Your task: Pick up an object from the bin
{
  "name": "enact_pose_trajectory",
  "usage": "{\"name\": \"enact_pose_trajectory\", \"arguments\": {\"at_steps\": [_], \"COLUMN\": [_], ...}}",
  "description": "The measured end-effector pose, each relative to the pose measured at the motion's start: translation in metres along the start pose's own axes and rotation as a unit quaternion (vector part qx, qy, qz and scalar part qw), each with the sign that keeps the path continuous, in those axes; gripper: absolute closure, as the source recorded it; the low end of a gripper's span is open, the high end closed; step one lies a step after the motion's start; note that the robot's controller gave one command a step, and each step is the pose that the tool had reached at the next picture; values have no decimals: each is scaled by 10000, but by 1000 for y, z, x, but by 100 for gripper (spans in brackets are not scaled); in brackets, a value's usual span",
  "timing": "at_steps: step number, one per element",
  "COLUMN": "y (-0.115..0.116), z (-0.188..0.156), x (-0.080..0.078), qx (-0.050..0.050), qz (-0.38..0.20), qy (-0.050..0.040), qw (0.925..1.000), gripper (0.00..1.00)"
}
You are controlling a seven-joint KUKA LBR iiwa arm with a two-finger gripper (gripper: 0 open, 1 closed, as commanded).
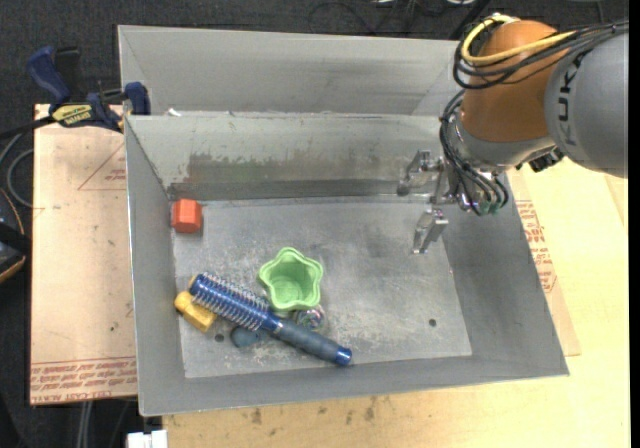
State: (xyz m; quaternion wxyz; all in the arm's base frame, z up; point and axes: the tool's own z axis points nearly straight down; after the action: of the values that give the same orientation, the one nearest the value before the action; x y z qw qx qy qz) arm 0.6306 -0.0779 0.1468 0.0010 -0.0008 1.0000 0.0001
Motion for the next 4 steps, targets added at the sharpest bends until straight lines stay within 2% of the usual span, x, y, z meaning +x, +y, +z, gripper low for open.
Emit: {"name": "enact_pose_trajectory", "arguments": {"at_steps": [1, 2, 3, 4], "y": [-17, -17, -42, -41], "z": [-73, -70, -17, -19], "x": [16, 17, 90, 89], "qx": [9, -2, -4, -3], "qz": [-748, -751, 329, 313], "qy": [-34, -7, 34, 10], "qw": [9972, 9972, 9995, 9995], "gripper": [0, 100, 100, 0]}}
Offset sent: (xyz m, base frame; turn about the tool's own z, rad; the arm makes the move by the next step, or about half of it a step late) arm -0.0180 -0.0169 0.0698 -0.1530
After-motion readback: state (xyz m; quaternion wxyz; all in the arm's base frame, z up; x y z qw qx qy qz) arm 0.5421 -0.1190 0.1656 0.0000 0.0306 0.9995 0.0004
